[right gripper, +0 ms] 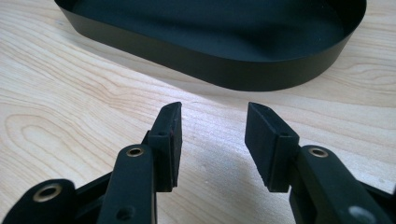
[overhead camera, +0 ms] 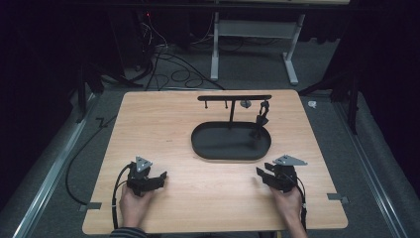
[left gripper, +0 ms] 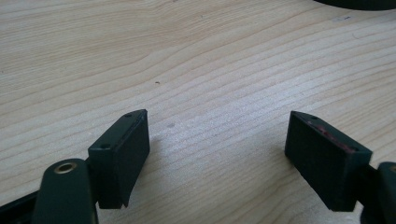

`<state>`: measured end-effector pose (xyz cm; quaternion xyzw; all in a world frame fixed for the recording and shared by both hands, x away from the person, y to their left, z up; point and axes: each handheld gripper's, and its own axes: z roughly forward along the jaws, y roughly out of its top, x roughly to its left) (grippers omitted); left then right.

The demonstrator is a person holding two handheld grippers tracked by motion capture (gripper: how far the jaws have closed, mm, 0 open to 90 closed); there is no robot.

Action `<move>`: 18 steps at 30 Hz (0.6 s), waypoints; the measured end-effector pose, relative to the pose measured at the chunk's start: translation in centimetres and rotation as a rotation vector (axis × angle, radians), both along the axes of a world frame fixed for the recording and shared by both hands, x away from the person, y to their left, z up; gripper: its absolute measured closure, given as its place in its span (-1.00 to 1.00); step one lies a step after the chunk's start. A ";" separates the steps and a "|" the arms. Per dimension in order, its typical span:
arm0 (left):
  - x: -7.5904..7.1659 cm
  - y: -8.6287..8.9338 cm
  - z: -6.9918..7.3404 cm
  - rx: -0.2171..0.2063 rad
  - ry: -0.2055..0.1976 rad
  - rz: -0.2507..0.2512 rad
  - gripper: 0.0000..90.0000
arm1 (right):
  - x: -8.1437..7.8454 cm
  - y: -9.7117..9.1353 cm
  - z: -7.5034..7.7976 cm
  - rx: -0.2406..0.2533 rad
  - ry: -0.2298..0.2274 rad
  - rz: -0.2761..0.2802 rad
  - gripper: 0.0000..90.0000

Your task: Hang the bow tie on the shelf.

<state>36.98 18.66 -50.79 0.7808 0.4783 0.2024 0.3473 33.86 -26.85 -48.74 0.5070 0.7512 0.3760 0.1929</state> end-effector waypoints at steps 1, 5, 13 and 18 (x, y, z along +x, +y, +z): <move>0.0 0.0 0.0 0.000 0.000 0.000 -0.50 | 0.1 0.0 -0.1 -0.001 0.006 -0.002 0.29; 0.0 0.0 0.0 0.000 0.001 0.000 -0.50 | 0.3 0.2 -0.5 -0.017 0.013 -0.006 0.29; 0.0 0.0 0.0 0.000 0.000 0.000 -0.50 | 0.6 0.4 -0.9 -0.051 0.016 -0.011 0.28; 0.0 0.0 0.0 0.000 0.000 0.000 -0.50 | 0.8 0.6 -1.2 -0.066 0.022 -0.013 0.27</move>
